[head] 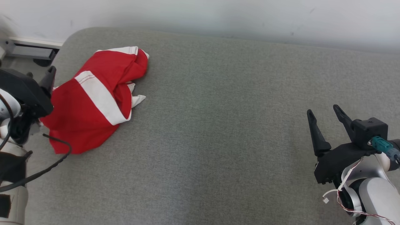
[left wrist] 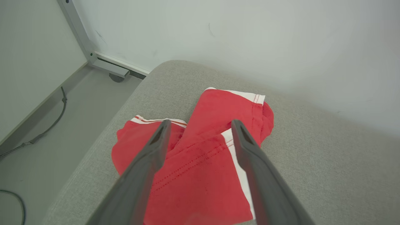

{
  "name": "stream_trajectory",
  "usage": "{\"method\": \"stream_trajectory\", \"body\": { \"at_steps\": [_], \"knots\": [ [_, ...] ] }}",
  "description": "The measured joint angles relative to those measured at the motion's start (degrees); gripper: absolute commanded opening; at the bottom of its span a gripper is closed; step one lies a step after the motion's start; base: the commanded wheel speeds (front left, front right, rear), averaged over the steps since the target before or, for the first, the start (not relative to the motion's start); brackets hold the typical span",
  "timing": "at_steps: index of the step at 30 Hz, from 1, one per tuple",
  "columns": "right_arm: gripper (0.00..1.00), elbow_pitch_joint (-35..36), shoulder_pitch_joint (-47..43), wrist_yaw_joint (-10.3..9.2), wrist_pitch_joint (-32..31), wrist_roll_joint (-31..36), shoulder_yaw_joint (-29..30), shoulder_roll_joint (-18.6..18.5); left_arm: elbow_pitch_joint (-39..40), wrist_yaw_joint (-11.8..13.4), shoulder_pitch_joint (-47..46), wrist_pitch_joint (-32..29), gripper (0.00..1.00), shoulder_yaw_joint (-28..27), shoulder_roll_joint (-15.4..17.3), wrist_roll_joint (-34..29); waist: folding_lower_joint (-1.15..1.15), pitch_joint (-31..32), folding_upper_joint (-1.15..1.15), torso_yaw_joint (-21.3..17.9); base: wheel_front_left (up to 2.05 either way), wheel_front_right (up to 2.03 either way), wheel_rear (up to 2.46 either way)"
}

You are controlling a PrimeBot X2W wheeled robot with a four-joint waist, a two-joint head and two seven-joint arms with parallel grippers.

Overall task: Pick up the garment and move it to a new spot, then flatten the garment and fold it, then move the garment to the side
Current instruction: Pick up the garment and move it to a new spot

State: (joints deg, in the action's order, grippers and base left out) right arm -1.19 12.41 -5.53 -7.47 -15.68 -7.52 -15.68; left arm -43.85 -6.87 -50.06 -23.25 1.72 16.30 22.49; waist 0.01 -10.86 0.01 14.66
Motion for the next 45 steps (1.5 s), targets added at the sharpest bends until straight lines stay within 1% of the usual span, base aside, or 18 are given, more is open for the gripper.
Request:
{"method": "stream_trajectory", "body": {
  "at_steps": [7, 14, 18, 19, 20, 23, 29, 37, 38, 39, 40, 45],
  "knots": [
    [1.00, -0.18, 0.64, 0.33, -0.20, -0.01, -0.56, 0.14, -6.90, -0.21, -0.76, -4.27, 1.00, 1.29, 0.25, 1.11, -0.01, -1.23, 0.00, -2.27, 0.00, 0.00, 0.00],
    [1.00, -0.11, 0.76, 0.33, -0.68, -0.01, -0.14, 0.00, -11.60, -0.23, -0.94, -8.87, 1.00, 3.02, -0.03, 1.94, -0.01, -1.95, 0.00, -3.71, 0.00, 0.00, 0.00],
    [1.00, -0.04, 0.75, 0.32, -0.70, -0.02, 0.03, -0.10, -13.22, -0.25, -0.99, -9.82, 1.00, 3.88, -0.16, 2.80, -0.01, -2.25, 0.00, -4.09, 0.00, 0.00, 0.00],
    [1.00, 0.02, 0.75, 0.33, -0.75, -0.02, 0.08, -0.16, -13.38, -0.26, -1.09, -10.00, 0.39, 4.07, -0.33, 3.07, -0.01, -2.30, 0.00, -4.12, 0.00, 0.00, 0.00],
    [1.00, 0.03, 0.76, 0.33, -0.94, -0.02, 0.03, -0.20, -13.47, -0.26, -1.10, -10.10, 0.00, 5.04, -0.29, 3.03, -0.01, -2.35, 0.00, -4.17, 0.00, 0.00, 0.00],
    [1.00, 0.08, 0.76, 0.32, -1.19, -0.01, -0.03, -0.19, -13.72, -0.26, -1.10, -10.51, 0.00, 7.28, -0.08, 2.90, -0.01, -2.43, 0.00, -4.26, 0.00, 0.00, 0.00],
    [1.00, -0.46, 0.78, 0.32, -1.19, -0.02, -0.03, -0.15, -13.48, -0.26, -3.30, -10.20, 0.00, 9.68, 0.14, 3.20, -0.01, -2.01, 0.00, -4.07, 0.00, 0.00, 0.00],
    [1.00, -2.72, 0.79, 0.32, -0.59, -0.45, -0.40, 1.22, -8.80, -0.26, -6.45, -7.06, 0.00, 14.95, 0.59, 4.94, -0.02, 0.08, 0.00, -3.85, 0.00, 0.00, 0.00],
    [1.00, -2.86, 0.79, 0.32, -0.56, -0.55, -0.43, 1.45, -8.09, -0.26, -6.85, -6.52, 0.00, 15.29, 0.54, 5.84, -0.02, 0.41, 0.00, -3.89, 0.00, 0.00, 0.00],
    [1.00, -3.99, 0.73, 0.33, -0.04, -1.03, -0.42, 1.77, -5.49, -0.26, -7.17, -5.26, 0.00, 17.92, 0.66, 7.64, -0.02, 1.42, -0.01, -4.16, 0.00, 0.00, 0.00],
    [1.00, -4.36, 0.68, 0.33, 0.11, -1.23, -0.40, 2.00, -3.77, -0.26, -7.17, -4.47, 0.00, 18.48, 0.53, 9.83, -0.02, 2.04, -0.01, -4.49, 0.00, 0.00, 0.00],
    [1.00, -5.27, -1.02, 0.33, 1.00, -1.96, 0.11, 2.27, 1.79, -0.26, -7.12, -3.09, 0.00, 21.57, -0.04, 15.18, -0.02, 3.34, -0.01, -5.94, 0.00, 0.00, 0.00]
  ]
}}
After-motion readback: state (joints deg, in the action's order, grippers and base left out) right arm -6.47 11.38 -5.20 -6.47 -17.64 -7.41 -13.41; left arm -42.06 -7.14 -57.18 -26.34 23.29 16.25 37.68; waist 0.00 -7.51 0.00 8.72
